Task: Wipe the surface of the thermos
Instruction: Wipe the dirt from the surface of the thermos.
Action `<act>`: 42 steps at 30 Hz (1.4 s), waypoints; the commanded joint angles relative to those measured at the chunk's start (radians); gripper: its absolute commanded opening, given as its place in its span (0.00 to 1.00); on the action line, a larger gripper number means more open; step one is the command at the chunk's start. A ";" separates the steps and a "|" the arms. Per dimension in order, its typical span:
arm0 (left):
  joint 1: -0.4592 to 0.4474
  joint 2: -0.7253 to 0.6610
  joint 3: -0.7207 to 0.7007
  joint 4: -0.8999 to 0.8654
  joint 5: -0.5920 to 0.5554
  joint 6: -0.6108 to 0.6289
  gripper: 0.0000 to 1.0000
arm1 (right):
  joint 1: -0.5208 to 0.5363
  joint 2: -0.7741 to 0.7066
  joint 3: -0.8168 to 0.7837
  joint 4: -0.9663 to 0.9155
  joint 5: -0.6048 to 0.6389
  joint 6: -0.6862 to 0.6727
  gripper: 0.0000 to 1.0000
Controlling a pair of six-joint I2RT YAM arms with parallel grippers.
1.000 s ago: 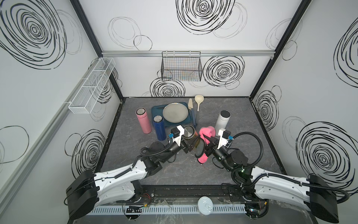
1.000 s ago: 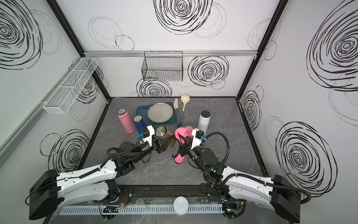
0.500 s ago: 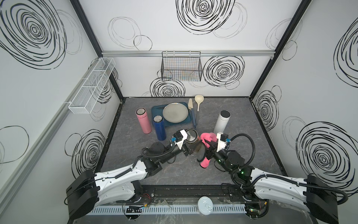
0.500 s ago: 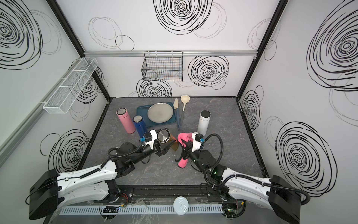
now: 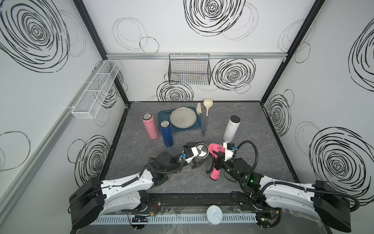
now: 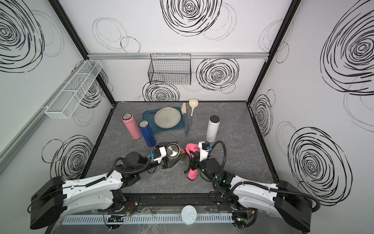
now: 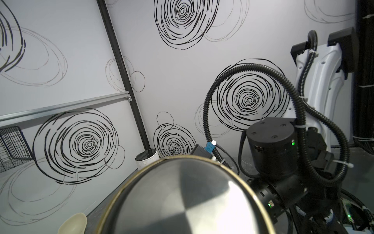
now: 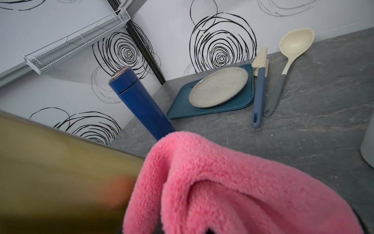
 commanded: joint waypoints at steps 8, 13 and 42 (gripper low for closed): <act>0.027 0.114 0.015 0.285 0.007 0.186 0.00 | 0.048 -0.300 0.202 -0.236 -0.117 -0.129 0.00; 0.046 0.141 0.006 0.316 -0.044 0.195 0.00 | 0.182 -0.294 0.238 -0.249 -0.090 -0.223 0.00; -0.004 0.127 0.016 0.255 -0.061 0.279 0.00 | 0.222 0.044 0.392 -0.370 -0.056 -0.212 0.00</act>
